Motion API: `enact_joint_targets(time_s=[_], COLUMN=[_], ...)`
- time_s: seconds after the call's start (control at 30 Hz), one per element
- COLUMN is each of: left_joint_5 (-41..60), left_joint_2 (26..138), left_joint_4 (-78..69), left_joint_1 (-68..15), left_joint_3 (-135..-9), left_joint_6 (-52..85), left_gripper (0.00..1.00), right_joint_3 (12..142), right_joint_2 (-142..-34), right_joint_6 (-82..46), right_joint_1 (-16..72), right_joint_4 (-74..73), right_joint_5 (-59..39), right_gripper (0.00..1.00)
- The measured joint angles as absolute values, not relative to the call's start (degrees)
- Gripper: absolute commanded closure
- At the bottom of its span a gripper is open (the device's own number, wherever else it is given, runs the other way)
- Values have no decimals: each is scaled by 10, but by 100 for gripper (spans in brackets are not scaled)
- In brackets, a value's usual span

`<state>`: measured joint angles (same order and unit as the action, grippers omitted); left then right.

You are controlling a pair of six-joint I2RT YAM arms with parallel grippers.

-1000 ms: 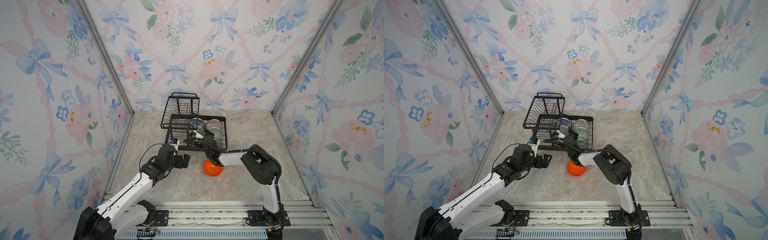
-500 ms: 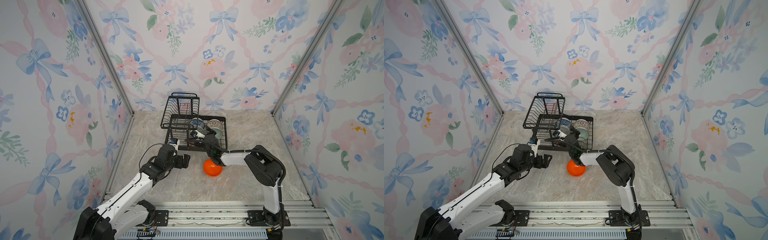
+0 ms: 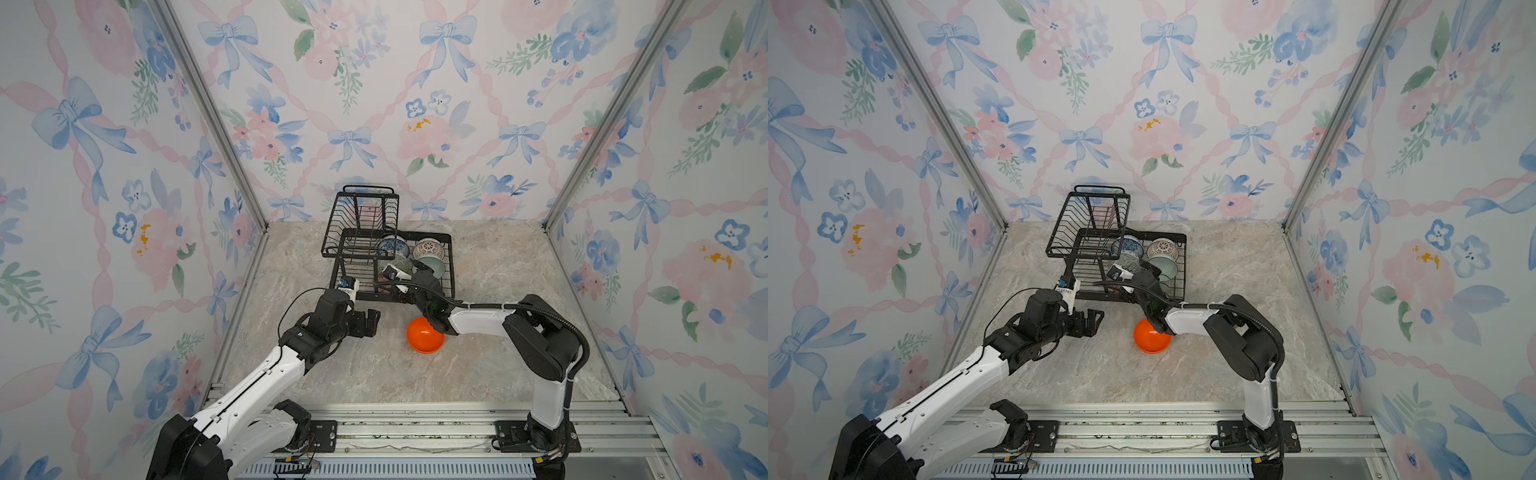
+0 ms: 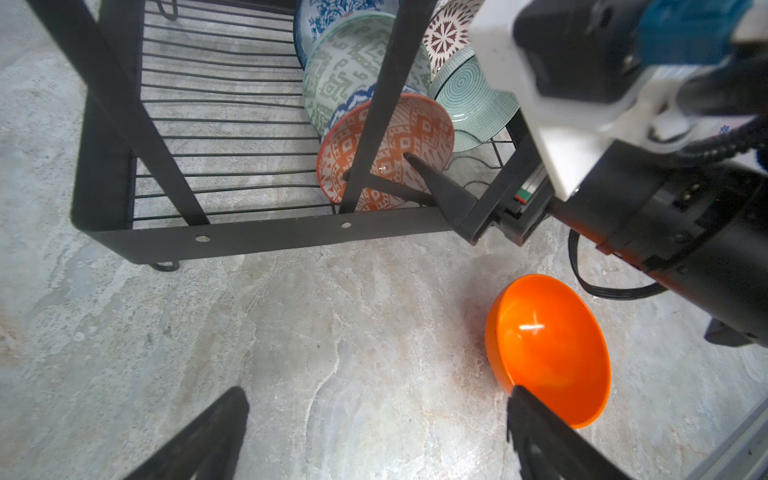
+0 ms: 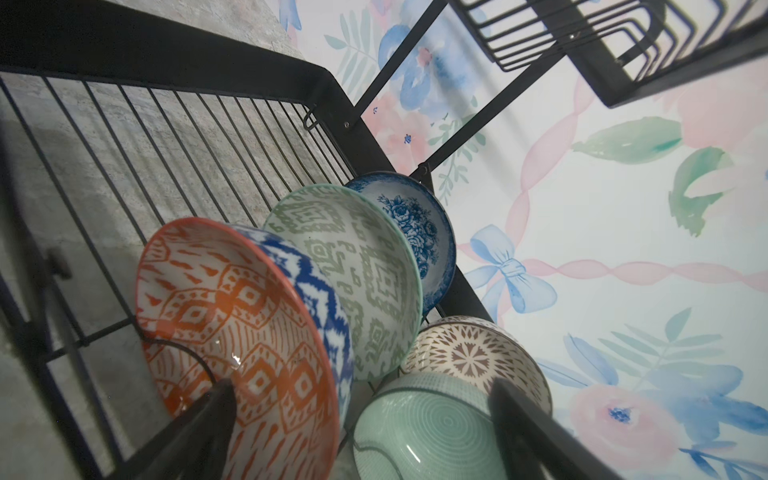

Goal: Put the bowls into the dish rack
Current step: 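Open the right gripper and lift it away from the bowl, then withdraw the right gripper from the rack back toward its side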

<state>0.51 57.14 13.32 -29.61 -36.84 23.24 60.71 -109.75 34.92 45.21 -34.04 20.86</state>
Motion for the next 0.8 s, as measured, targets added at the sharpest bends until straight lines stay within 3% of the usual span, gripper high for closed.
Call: enact_joint_targets(time_s=[0.43,0.8], left_joint_5=[5,5], left_joint_2=[571,571], left_joint_4=[133,133], left_joint_1=[-296,-296], left_joint_3=[-368,-368], left_joint_6=[232,232], left_gripper=[2,2], right_joint_3=[561,519], right_joint_2=[-1018,-869], right_joint_6=[331,293], right_joint_1=[458,476], right_joint_4=[-298,-207], right_joint_5=[198,195], right_gripper=[3,3])
